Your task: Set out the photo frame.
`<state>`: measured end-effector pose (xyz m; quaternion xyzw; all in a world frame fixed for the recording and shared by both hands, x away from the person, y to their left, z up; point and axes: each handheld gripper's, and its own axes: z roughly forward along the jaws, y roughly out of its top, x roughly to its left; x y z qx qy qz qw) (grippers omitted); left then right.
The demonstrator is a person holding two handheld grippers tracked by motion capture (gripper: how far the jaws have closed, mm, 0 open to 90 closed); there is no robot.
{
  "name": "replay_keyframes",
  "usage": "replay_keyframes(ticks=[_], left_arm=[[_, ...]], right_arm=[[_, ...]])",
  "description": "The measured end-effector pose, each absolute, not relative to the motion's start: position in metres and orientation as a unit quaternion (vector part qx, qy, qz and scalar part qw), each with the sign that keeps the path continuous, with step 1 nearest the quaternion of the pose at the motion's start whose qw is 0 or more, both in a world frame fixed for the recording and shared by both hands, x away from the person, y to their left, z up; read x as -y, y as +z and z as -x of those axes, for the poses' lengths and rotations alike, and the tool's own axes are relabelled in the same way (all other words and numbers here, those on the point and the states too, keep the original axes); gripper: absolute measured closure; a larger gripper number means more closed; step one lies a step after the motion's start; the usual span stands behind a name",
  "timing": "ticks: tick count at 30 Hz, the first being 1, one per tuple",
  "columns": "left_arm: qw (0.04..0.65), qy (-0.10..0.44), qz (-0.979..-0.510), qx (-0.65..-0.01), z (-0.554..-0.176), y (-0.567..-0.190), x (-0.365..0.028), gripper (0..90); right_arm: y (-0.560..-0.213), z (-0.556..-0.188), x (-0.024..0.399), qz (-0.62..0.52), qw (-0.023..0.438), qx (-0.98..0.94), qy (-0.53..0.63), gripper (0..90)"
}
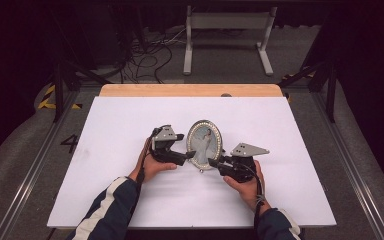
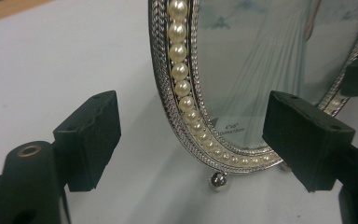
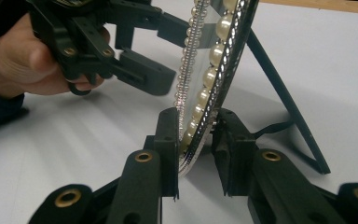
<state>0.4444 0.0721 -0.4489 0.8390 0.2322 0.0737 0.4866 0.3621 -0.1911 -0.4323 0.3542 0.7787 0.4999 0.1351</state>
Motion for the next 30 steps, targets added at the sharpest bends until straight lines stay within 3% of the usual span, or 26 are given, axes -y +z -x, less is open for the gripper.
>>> replay_keyframes(ticks=[6, 14, 30], left_arm=[[0.484, 0.045, -0.844, -0.227, -0.453, -0.451, -0.065, 15.2], [0.488, 0.036, -0.846, -0.211, -0.449, -0.449, -0.061, 20.5], [0.485, 0.027, -0.846, -0.218, -0.446, -0.444, -0.074, 48.6]], right_arm=[[-0.432, -0.363, 0.192, -0.355, 0.13, -0.781, 0.498, 72.7], [-0.426, -0.358, 0.191, -0.356, 0.152, -0.786, 0.481, 68.6], [-0.413, -0.348, 0.2, -0.367, 0.186, -0.764, 0.496, 76.3]])
